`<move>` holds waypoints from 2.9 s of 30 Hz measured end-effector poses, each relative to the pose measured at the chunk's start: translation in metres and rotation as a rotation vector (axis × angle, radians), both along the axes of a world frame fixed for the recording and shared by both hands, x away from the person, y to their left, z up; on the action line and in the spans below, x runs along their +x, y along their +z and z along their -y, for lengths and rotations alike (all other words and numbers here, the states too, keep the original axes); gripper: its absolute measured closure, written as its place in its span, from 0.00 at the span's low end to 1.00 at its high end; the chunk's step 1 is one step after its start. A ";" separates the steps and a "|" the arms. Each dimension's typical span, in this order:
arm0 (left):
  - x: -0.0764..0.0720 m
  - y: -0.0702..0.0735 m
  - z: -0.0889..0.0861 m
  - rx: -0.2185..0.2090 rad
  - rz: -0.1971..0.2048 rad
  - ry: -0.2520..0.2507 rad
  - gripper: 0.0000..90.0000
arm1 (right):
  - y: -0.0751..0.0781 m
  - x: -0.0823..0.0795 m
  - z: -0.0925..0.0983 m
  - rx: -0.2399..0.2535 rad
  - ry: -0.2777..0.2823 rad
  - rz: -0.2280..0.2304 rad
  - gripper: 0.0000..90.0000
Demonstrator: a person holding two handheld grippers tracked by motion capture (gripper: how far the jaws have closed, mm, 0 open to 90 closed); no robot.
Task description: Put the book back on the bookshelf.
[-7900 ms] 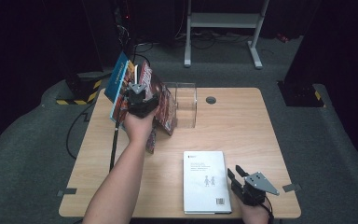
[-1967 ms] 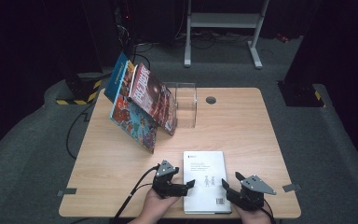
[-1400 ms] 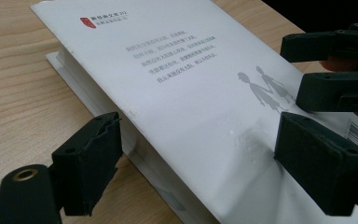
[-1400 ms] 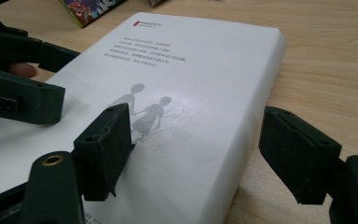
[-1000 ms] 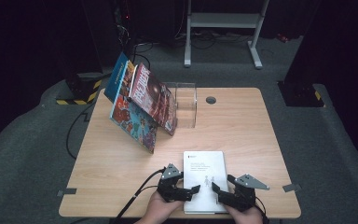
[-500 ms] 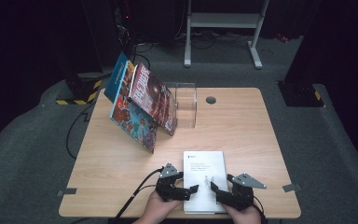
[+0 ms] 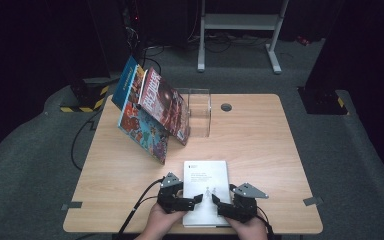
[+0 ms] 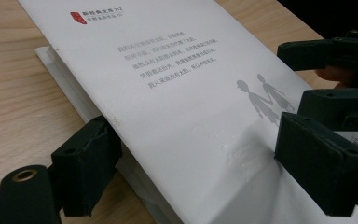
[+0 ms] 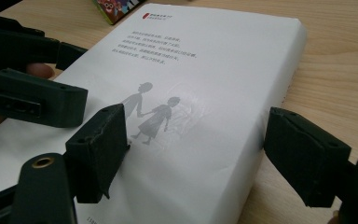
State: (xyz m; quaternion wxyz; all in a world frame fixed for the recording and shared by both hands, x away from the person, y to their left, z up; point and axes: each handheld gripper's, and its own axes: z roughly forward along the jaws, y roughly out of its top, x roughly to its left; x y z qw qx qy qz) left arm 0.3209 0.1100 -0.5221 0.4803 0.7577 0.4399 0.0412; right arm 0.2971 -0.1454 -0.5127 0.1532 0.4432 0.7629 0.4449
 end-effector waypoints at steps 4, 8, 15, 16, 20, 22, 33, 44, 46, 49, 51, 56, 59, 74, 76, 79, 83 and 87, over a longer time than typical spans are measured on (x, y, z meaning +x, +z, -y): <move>0.004 0.000 -0.004 -0.001 0.006 0.003 0.16 | 0.001 0.002 -0.008 -0.013 0.004 0.019 0.24; 0.011 -0.001 -0.007 -0.001 0.010 -0.014 0.17 | 0.001 0.005 -0.010 -0.022 0.012 0.032 0.24; 0.020 -0.002 -0.010 -0.009 -0.008 -0.013 0.17 | 0.000 0.005 -0.007 -0.012 0.016 0.025 0.25; 0.022 -0.002 -0.010 -0.020 -0.018 -0.011 0.17 | 0.000 0.004 -0.007 -0.012 0.017 0.021 0.25; 0.026 -0.004 -0.010 -0.045 -0.060 -0.021 0.16 | 0.001 0.004 -0.007 -0.013 0.017 0.015 0.25; 0.027 -0.004 -0.010 -0.045 -0.064 -0.025 0.16 | 0.002 0.005 -0.008 -0.013 0.011 0.004 0.25; 0.028 -0.003 -0.010 -0.030 -0.060 -0.032 0.16 | 0.000 0.004 -0.008 -0.011 0.002 0.014 0.25; 0.029 -0.001 -0.015 -0.057 -0.071 0.002 0.32 | 0.001 0.003 -0.009 -0.022 0.003 0.023 0.25; 0.030 -0.001 -0.015 -0.059 -0.074 -0.001 0.32 | 0.001 0.003 -0.009 -0.027 0.002 0.025 0.25; 0.031 0.000 -0.015 -0.056 -0.079 -0.003 0.32 | 0.001 0.003 -0.009 -0.025 0.000 0.022 0.25; 0.031 0.000 -0.015 -0.053 -0.082 -0.005 0.32 | 0.001 0.003 -0.009 -0.025 0.000 0.024 0.25; 0.032 0.002 -0.014 -0.039 -0.089 -0.009 0.32 | 0.001 0.002 -0.009 -0.022 -0.003 0.022 0.25; 0.031 0.001 -0.014 -0.043 -0.075 -0.004 0.32 | 0.001 0.003 -0.009 -0.024 -0.002 0.023 0.25; 0.025 0.009 -0.020 0.013 0.072 -0.061 0.46 | 0.001 0.002 -0.008 -0.032 -0.006 0.036 0.25; 0.025 0.009 -0.020 0.012 0.076 -0.065 0.47 | 0.001 0.001 -0.008 -0.030 -0.007 0.036 0.25; 0.022 0.009 -0.019 0.017 0.105 -0.068 0.47 | 0.001 0.001 -0.008 -0.028 -0.006 0.036 0.25; 0.020 0.011 -0.019 0.028 0.138 -0.071 0.48 | 0.002 0.001 -0.006 -0.023 -0.004 0.039 0.27; 0.017 0.014 -0.018 0.034 0.169 -0.073 0.50 | 0.003 0.001 -0.004 -0.015 -0.001 0.039 0.29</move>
